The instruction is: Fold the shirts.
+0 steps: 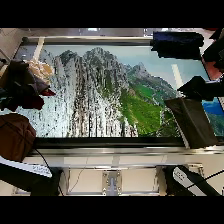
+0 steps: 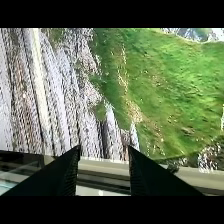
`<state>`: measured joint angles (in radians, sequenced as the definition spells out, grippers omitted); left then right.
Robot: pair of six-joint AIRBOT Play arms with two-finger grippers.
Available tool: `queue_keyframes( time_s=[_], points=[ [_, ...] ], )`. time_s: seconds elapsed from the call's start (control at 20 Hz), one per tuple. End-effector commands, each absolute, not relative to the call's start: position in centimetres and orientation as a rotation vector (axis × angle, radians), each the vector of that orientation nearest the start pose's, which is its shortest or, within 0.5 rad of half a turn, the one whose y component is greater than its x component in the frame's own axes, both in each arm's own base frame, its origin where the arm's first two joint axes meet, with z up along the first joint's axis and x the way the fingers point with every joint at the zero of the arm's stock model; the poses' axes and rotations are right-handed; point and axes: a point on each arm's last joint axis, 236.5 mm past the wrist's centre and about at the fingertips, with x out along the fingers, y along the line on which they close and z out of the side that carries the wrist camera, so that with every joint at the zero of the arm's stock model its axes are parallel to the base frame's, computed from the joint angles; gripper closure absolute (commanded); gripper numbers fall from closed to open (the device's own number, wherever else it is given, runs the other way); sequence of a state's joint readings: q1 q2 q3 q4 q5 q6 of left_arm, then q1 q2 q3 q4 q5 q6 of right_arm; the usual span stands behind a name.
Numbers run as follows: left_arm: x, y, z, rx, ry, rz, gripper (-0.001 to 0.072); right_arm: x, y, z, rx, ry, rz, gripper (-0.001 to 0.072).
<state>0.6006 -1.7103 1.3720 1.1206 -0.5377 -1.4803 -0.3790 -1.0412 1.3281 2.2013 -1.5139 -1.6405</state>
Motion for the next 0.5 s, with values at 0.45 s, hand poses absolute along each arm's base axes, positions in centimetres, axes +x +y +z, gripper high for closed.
queue_keyframes(
  time_s=[0.45],
  points=[
    [43.6, 8.8, 31.2, -0.461, 0.266, -0.029, 0.0698, 33.2, 1.7, 23.3, 0.389, 0.948, 0.300, 0.0366]
  ],
)
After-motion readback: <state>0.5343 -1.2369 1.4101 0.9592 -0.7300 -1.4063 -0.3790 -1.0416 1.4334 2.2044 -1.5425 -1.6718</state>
